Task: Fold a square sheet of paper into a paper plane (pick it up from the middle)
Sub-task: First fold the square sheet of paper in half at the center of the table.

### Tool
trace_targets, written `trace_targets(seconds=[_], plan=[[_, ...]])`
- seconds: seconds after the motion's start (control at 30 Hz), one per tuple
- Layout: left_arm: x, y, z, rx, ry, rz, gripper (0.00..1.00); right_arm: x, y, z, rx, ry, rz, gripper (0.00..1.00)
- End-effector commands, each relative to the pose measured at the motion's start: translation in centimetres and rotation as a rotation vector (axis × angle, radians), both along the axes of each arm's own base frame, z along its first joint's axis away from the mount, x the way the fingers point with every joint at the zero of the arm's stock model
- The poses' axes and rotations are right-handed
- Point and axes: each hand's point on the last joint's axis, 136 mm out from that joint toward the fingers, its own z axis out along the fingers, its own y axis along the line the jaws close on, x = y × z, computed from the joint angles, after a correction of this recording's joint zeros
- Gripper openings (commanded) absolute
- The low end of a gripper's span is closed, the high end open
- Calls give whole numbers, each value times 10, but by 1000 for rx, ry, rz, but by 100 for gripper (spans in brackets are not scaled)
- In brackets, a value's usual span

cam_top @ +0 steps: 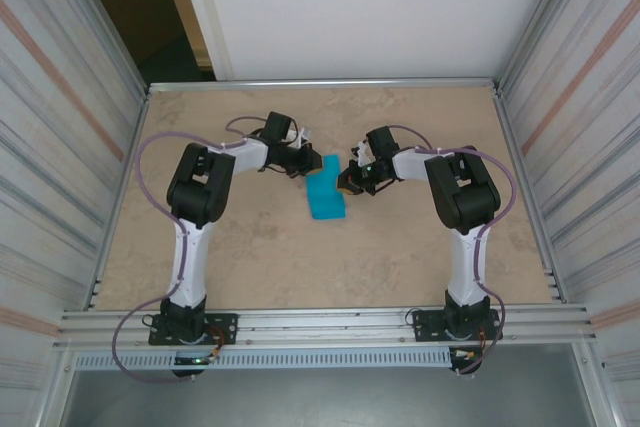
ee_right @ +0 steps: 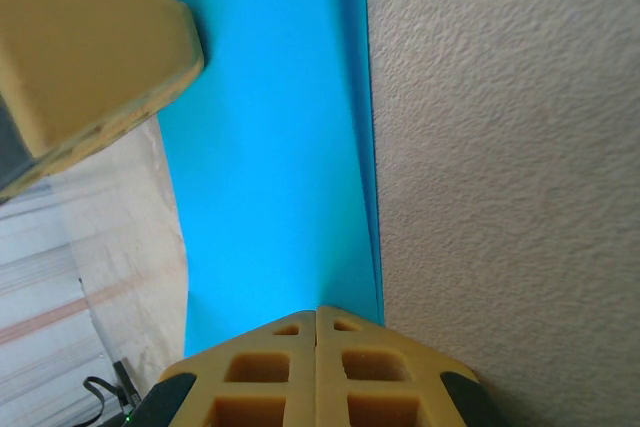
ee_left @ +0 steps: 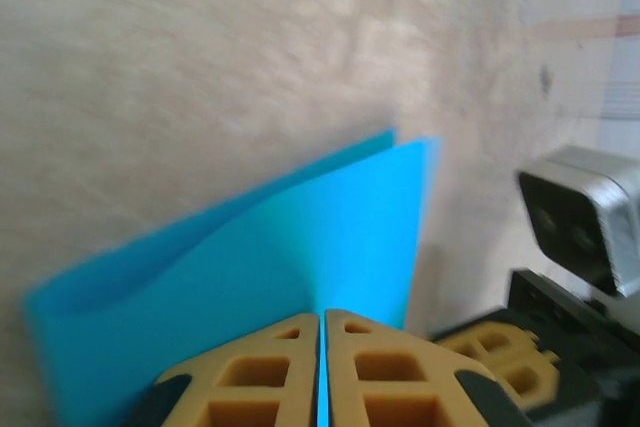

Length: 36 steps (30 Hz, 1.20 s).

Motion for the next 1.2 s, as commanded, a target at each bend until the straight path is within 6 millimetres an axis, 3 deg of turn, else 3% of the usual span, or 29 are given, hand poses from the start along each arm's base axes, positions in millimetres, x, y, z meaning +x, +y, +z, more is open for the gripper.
trace_targets(seconds=[0.0, 0.2, 0.33, 0.47, 0.57, 0.7, 0.77, 0.97, 1.17], plan=[[16, 29, -25, 73, 48, 76, 11, -67, -82, -110, -411, 293, -82, 1], [37, 65, -38, 83, 68, 163, 11, -70, -85, -112, -420, 296, -84, 1], [45, 76, -35, 59, 82, 177, 12, -71, -85, -113, -420, 296, -84, 1], [50, 77, -20, 55, 58, 165, 12, -72, -85, -114, -420, 299, -83, 1], [47, 73, 9, 32, 21, 161, 12, -71, -84, -113, -415, 298, -85, 1], [22, 57, 46, 19, -30, 136, 12, -70, -83, -112, -406, 300, -86, 1], [2, 50, 55, 31, -39, 126, 12, -71, -82, -112, -405, 302, -84, 1], [-70, 12, 42, 25, 44, 42, 11, -73, -82, -112, -404, 310, -83, 1], [-112, -7, 24, -15, 162, -54, 11, -73, -83, -112, -406, 310, -81, 1]])
